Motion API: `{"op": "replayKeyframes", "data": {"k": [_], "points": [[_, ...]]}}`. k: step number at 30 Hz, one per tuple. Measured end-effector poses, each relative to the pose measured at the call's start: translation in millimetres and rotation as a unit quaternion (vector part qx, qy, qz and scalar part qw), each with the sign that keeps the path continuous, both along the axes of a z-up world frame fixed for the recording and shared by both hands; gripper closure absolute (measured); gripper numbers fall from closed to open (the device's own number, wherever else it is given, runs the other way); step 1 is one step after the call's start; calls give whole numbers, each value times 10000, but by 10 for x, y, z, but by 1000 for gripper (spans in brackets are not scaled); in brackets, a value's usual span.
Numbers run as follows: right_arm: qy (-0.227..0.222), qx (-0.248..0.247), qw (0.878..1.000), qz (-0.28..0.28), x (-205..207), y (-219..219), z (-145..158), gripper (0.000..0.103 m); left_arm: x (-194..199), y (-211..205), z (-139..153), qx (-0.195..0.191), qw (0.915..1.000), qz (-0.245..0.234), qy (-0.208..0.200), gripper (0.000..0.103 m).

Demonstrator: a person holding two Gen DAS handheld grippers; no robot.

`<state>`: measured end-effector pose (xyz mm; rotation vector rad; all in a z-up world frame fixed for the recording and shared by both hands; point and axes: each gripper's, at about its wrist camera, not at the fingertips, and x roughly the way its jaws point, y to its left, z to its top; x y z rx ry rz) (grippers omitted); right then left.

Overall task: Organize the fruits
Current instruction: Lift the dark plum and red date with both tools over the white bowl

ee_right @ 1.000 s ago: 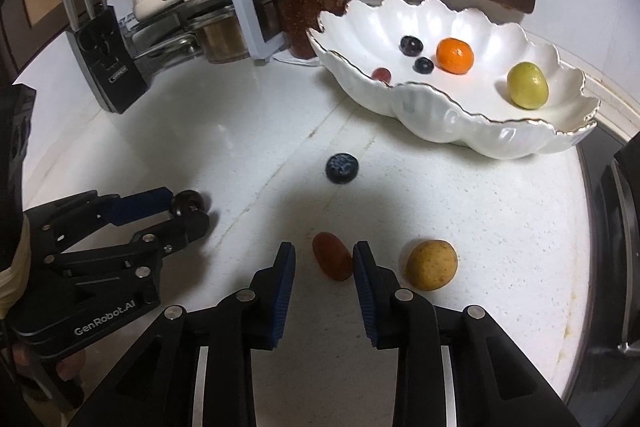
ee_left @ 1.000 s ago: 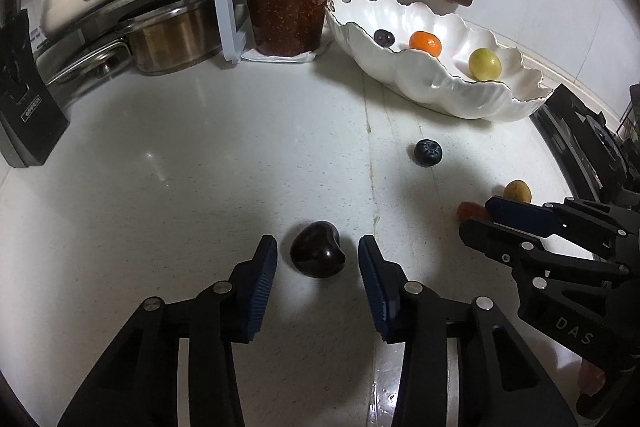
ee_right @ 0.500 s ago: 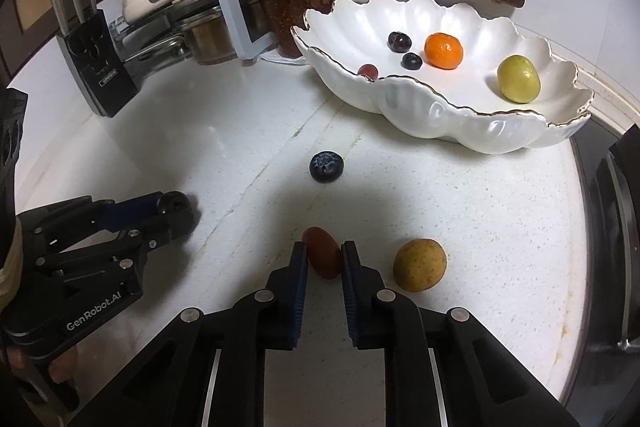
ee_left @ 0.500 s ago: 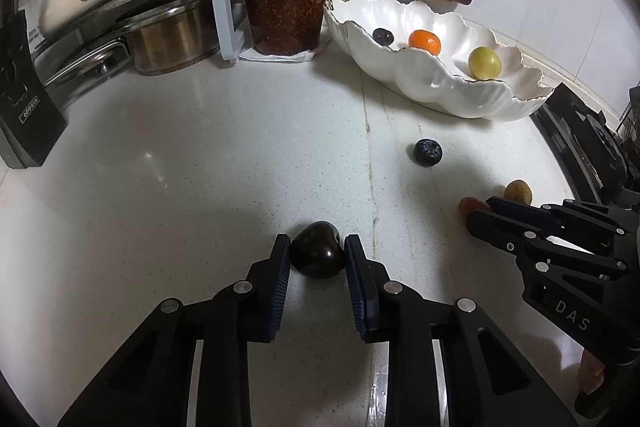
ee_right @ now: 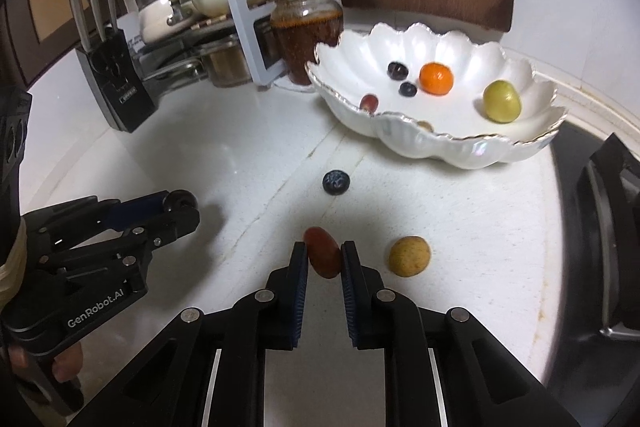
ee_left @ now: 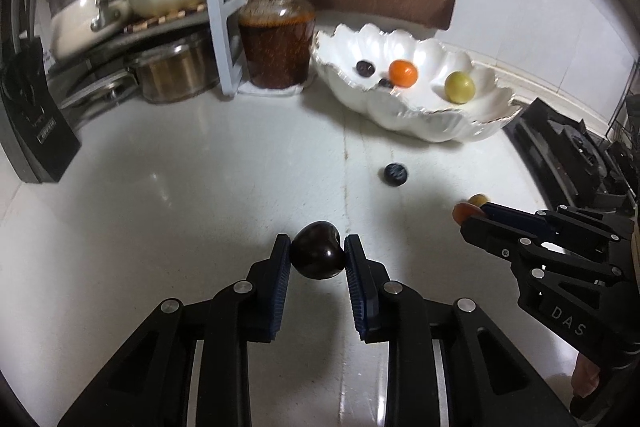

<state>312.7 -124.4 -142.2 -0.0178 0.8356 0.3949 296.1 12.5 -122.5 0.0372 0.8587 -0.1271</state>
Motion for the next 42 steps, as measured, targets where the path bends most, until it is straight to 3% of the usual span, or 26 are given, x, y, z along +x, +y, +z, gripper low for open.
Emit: {"op": "replayKeyframes", "data": {"k": [25,42], "points": [[-1152,269,9911,-611,-486,-535,805,85,-370,-458,791,-99,9928,-496,-1090,75],[-1677,335,9795,-1065,-401,-839,1105,85,-174,-708,1180,-74,9833,-546,-1736,75]]}}
